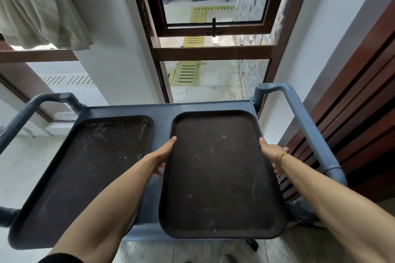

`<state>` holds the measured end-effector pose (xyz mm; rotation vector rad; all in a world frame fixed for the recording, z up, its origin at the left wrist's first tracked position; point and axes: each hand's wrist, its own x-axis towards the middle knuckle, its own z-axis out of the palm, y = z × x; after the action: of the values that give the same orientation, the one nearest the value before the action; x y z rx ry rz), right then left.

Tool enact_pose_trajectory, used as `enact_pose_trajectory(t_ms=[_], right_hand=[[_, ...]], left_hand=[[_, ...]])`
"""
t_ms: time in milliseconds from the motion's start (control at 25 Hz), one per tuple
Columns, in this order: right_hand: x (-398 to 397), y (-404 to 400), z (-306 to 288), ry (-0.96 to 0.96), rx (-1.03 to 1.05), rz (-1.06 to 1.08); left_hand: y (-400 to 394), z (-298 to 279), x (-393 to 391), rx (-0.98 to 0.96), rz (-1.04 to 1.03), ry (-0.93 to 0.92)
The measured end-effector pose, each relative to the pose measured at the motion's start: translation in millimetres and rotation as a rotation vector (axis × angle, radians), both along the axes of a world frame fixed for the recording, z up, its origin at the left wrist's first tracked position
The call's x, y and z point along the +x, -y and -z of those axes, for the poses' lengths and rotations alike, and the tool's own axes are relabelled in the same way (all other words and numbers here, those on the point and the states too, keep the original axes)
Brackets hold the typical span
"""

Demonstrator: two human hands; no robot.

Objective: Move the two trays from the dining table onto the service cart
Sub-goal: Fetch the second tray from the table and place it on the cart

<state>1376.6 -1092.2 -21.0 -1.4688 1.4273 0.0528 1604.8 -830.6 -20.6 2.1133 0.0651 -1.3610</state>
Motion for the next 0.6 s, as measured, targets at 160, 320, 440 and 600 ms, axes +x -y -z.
enact_pose_trajectory(t_ms=[160, 320, 440, 600], right_hand=[[0.5, 0.3, 4.5, -0.029, 0.046, 0.020], [3.4, -2.9, 2.9, -0.040, 0.029, -0.017], [4.0, -5.4, 4.0, -0.034, -0.006, -0.045], [4.4, -7.5, 6.5, -0.047, -0.056, -0.067]], left_hand=[[-2.1, 1.2, 0.7, -0.023, 0.008, 0.000], [-5.1, 2.4, 0.3, -0.037, 0.022, 0.009], [-5.2, 0.9, -3.2, -0.049, 0.028, 0.018], [-7.9, 1.7, -6.4, -0.067, 0.016, 0.033]])
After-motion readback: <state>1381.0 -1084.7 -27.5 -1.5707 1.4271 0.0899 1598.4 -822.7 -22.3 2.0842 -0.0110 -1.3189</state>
